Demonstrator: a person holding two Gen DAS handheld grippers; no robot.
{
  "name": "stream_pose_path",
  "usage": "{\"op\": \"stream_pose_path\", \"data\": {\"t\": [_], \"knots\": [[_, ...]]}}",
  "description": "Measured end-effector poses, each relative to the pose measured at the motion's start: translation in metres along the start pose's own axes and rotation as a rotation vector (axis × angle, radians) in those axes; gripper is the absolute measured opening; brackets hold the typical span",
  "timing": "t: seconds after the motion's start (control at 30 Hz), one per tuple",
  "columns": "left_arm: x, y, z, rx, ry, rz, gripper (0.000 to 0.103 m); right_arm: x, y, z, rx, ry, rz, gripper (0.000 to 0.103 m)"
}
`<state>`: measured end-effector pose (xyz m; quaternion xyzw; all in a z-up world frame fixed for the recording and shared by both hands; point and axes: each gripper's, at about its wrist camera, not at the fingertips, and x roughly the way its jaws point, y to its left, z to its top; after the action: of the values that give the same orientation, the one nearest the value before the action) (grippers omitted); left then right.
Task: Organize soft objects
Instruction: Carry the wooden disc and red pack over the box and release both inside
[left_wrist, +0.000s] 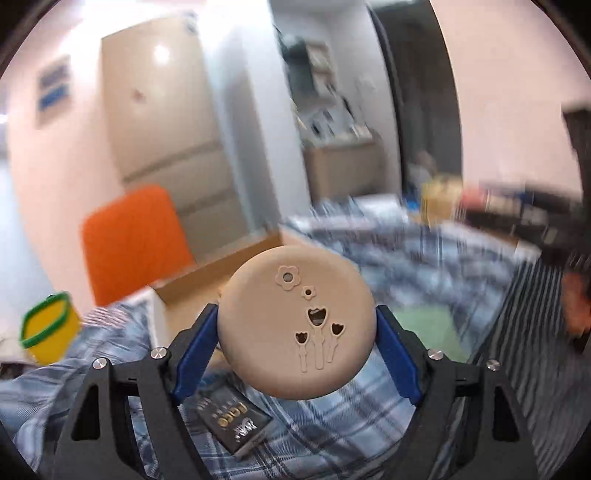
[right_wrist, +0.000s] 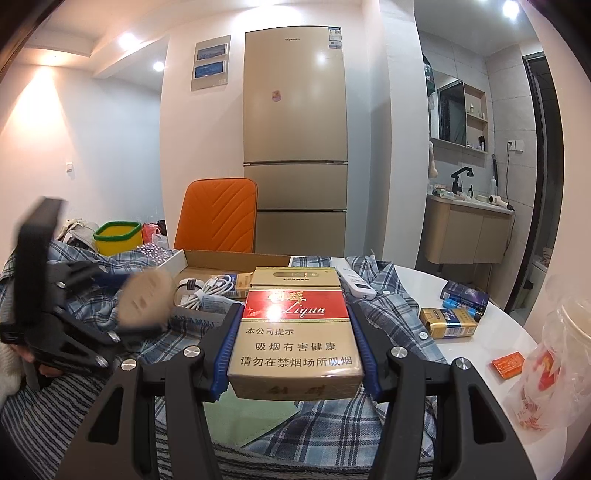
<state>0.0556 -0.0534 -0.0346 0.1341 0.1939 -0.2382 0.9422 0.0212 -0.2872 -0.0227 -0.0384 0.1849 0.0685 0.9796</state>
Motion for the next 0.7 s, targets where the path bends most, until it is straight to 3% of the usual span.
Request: {"op": "stream_pose_path", "data": {"t": [0.13, 0.27, 0.53, 0.7], "knots": [[-0.037, 0.001, 0.023, -0.064, -0.151, 0.082, 0.081, -0.005, 0.001, 0.01, 0.005, -0.022, 0.001, 0.057], [-0.05, 0.007, 0.051, -0.1, -0.237, 0.174, 0.081, -0.008, 0.011, 0.039, 0.015, -0.062, 0.018, 0.057], [-0.04, 0.042, 0.099, -0.179, -0.346, 0.35, 0.081, 0.004, 0.047, 0.11, 0.021, -0.207, -0.019, 0.057], [-0.016, 0.072, 0.09, -0.247, -0.342, 0.373, 0.081, 0.047, 0.059, 0.137, 0.036, -0.237, -0.074, 0.058]]}}
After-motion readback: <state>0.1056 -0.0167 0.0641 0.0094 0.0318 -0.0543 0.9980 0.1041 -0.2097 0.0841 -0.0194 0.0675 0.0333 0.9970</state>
